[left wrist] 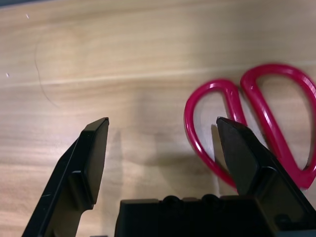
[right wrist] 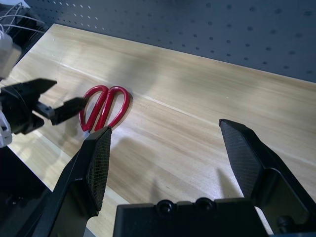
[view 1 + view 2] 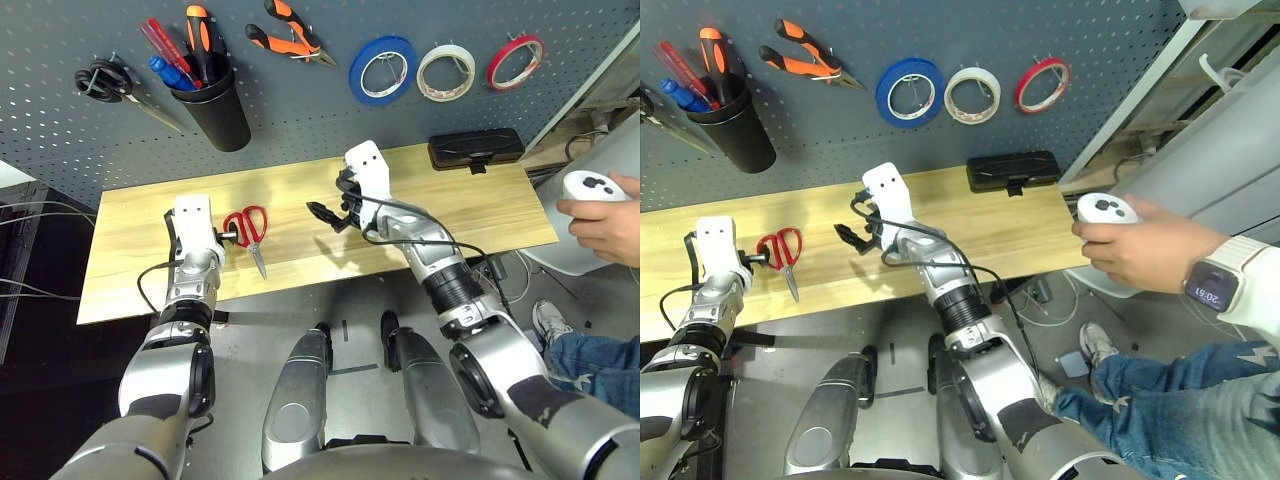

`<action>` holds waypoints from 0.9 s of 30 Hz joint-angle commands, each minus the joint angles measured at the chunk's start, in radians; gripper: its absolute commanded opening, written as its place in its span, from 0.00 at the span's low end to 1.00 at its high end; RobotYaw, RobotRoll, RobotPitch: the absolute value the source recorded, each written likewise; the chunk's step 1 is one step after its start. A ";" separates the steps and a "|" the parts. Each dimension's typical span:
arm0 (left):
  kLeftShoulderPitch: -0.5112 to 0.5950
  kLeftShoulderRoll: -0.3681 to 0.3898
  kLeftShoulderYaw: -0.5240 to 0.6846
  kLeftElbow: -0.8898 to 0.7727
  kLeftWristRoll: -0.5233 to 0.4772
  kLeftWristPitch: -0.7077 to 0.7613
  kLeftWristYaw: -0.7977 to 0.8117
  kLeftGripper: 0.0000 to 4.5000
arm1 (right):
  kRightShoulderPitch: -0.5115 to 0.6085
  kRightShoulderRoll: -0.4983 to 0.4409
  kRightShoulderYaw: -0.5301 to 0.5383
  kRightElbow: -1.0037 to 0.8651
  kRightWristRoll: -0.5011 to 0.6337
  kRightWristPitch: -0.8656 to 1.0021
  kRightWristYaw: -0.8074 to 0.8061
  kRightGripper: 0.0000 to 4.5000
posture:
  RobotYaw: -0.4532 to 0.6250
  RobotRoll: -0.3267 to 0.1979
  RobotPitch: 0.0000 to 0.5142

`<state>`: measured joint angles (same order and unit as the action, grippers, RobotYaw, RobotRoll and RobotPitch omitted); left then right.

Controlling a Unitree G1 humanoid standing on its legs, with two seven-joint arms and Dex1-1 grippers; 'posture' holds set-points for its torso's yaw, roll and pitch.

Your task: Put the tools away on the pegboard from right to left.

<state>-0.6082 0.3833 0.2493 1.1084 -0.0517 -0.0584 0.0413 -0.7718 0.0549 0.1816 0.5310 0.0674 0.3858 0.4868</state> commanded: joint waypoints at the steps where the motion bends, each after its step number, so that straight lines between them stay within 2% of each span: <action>1: 0.015 0.000 0.000 0.050 0.000 0.009 0.001 0.99 | 0.012 0.004 0.018 -0.026 -0.005 0.023 0.008 1.00 | 0.45 0.62 0.66; 7: -0.007 -0.005 -0.001 0.100 -0.009 0.099 -0.035 0.99 | 0.005 0.004 0.014 -0.056 0.001 0.042 0.012 1.00 | 0.44 0.62 0.65; 11: -0.028 -0.012 0.003 0.122 -0.018 0.188 -0.079 0.79 | 0.004 0.003 0.011 -0.070 0.002 0.054 0.012 1.00 | 0.44 0.62 0.65; 16: -0.066 -0.014 0.031 0.139 -0.051 0.275 -0.089 0.41 | 0.006 -0.002 0.010 -0.083 0.003 0.060 0.014 1.00 | 0.43 0.62 0.64; 21: -0.076 -0.011 0.047 0.144 -0.068 0.293 -0.076 0.03 | 0.002 -0.005 0.006 -0.079 0.002 0.055 0.013 1.00 | 0.43 0.62 0.62; 27: -0.061 -0.006 0.074 0.116 -0.087 0.219 -0.026 0.01 | -0.009 -0.009 -0.002 -0.069 0.003 0.031 0.012 1.00 | 0.45 0.62 0.58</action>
<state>-0.7150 0.3783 0.3091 1.1987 -0.1301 0.1657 -0.0062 -0.7783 0.0414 0.1766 0.4539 0.0682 0.4292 0.4955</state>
